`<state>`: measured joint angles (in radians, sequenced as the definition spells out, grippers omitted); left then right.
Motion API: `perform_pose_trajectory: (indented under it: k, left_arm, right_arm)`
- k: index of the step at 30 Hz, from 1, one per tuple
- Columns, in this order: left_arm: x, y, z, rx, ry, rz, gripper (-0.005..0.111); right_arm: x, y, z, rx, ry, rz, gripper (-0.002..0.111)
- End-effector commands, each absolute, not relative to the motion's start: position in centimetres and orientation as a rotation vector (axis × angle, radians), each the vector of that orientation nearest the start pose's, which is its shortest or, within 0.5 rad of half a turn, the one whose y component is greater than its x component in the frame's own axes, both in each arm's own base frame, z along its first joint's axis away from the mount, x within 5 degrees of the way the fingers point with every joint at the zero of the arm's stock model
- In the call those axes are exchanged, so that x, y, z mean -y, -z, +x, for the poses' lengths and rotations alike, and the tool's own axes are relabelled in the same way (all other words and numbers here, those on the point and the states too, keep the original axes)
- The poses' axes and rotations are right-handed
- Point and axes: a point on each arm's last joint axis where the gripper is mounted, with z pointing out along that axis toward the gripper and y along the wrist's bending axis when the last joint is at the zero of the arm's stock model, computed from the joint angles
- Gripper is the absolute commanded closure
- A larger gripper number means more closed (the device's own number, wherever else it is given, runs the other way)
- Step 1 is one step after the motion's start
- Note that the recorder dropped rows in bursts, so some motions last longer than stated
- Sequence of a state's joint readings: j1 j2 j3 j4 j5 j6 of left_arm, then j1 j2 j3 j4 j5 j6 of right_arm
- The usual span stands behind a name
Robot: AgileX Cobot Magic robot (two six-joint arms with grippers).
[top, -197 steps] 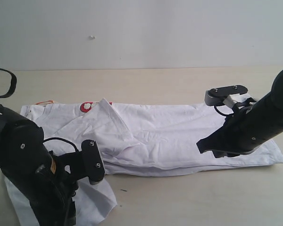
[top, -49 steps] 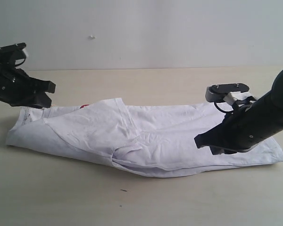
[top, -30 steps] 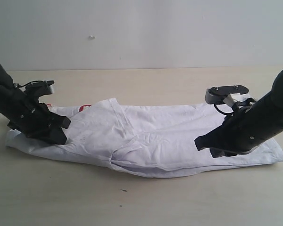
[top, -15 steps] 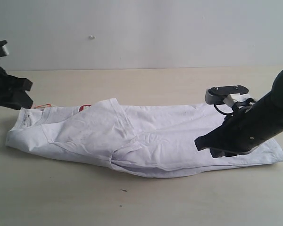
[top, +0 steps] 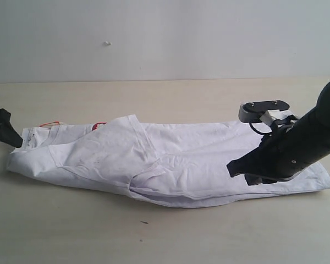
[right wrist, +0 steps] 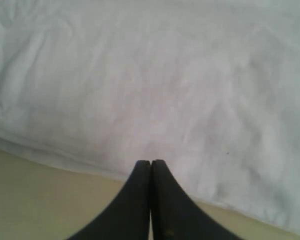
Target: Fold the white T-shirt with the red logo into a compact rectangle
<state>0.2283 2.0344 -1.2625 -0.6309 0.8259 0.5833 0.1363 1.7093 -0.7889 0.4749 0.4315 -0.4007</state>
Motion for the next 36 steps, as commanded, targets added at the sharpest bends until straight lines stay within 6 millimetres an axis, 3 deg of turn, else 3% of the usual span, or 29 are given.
perform_pose_trajectory:
  k: [1,6,9,12,20,21,24,29,36]
  left_arm:
    - [-4.6,-12.2,38.4,-2.844,0.663,-0.098,0.034]
    - [-4.6,-11.5,38.5,-2.842,0.690,-0.078,0.035]
    - [-3.6,-10.9,38.2,-2.825,0.867,0.050,0.038]
    - [-3.4,-10.6,38.6,-2.813,0.938,0.079,0.038]
    - [-5.4,-12.0,39.5,-2.665,1.194,0.013,0.038]
    - [-5.4,-12.3,39.4,-2.609,1.277,0.045,0.038]
    - [-5.3,-11.8,39.4,-2.589,1.315,0.040,0.038]
    - [-3.7,-10.3,39.3,-2.649,1.340,0.095,0.038]
    - [-0.9,-10.0,39.4,-2.688,1.351,0.209,0.038]
  right_arm:
    - [-5.6,-14.4,28.6,-2.787,-0.305,-0.220,0.108]
    - [-5.6,-14.4,28.6,-2.787,-0.305,-0.222,0.108]
    - [-5.6,-14.4,28.6,-2.787,-0.305,-0.222,0.108]
    - [-5.6,-14.4,28.5,-2.790,-0.307,-0.227,0.108]
    - [-5.6,-14.4,28.5,-2.790,-0.305,-0.229,0.108]
    - [-5.6,-14.4,28.6,-2.787,-0.303,-0.228,0.108]
    - [-5.6,-14.4,28.6,-2.787,-0.303,-0.228,0.108]
    - [-5.6,-14.4,28.6,-2.787,-0.303,-0.228,0.108]
    - [-5.6,-14.2,28.6,-2.787,-0.300,-0.226,0.108]
